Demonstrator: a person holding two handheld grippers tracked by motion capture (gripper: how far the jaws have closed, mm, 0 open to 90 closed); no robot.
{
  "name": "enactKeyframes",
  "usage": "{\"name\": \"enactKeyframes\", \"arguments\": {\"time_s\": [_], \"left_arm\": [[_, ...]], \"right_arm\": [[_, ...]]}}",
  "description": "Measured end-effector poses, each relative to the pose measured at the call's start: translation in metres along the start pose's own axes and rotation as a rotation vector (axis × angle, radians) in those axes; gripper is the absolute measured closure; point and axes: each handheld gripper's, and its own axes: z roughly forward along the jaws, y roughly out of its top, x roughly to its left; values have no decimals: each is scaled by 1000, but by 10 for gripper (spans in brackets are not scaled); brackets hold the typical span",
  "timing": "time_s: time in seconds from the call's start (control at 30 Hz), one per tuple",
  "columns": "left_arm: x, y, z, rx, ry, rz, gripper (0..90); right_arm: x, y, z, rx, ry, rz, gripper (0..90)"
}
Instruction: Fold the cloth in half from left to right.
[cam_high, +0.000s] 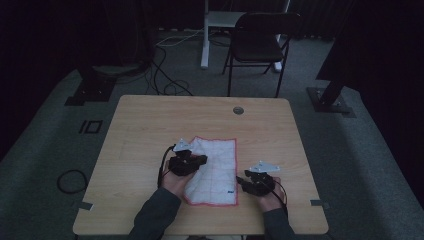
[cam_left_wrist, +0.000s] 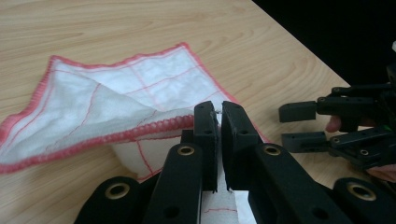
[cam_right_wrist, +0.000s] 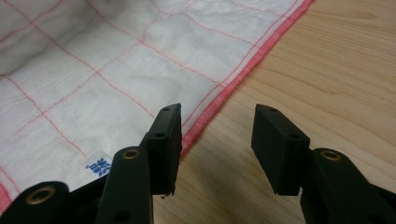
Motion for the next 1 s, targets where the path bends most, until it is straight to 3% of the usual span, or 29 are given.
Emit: {"name": "enactKeyframes", "arguments": {"time_s": [0.4, 0.53, 0.83, 0.93, 1.0], "left_arm": [[-21, 5, 29, 40, -35, 33, 859], [-28, 4, 46, 61, -51, 37, 860], [-39, 8, 63, 77, -60, 47, 859], [-39, 8, 70, 86, -66, 42, 856], [-38, 6, 76, 94, -99, 22, 795]], "right_arm": [[-8, 0, -5, -18, -28, 37, 528], [-11, -1, -7, -30, -44, 50, 528], [-18, -2, -10, -53, -87, 92, 526], [-20, -3, -12, -62, -101, 109, 526], [-21, -3, -12, -62, -103, 114, 526]]}}
